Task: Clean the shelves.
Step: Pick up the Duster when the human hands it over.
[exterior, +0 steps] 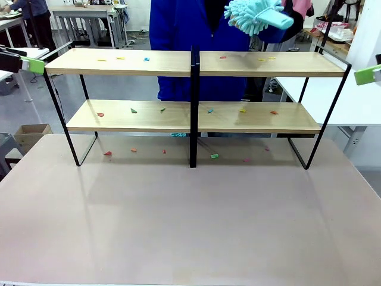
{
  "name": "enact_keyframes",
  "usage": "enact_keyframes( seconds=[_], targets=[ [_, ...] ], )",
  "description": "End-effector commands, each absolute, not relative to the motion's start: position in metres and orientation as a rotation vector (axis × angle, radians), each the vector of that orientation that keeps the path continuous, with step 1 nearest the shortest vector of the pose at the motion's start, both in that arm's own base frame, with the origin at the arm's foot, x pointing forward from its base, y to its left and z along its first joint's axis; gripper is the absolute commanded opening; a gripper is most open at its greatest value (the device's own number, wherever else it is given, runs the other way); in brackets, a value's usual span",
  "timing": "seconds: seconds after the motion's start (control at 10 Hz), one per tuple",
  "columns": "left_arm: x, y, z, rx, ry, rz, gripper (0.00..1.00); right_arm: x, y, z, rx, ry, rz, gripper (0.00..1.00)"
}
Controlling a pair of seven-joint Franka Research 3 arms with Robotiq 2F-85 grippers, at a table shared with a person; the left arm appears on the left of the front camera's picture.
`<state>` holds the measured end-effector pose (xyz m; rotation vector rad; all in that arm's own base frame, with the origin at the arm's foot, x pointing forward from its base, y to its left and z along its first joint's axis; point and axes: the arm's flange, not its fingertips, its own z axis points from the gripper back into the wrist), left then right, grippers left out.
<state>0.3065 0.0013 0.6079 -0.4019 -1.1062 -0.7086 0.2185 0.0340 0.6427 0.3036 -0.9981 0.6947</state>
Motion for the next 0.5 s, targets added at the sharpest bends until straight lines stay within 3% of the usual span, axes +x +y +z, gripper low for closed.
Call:
enact_keyframes(
  seconds=[0.0, 0.4],
  targets=[
    [0.3032, -0.0003, 0.6037, -0.401, -1.105, -0.693, 1.00, 0.2086, 0.0281, 0.6165, 0.306, -1.051, 0.693, 1.00],
    [0.3032, -0.0003, 0.6037, -0.401, -1.105, -0.693, 1.00, 0.2028, 0.0225, 0.6249, 0.342, -1.165, 0.653, 1.00]
  ],
)
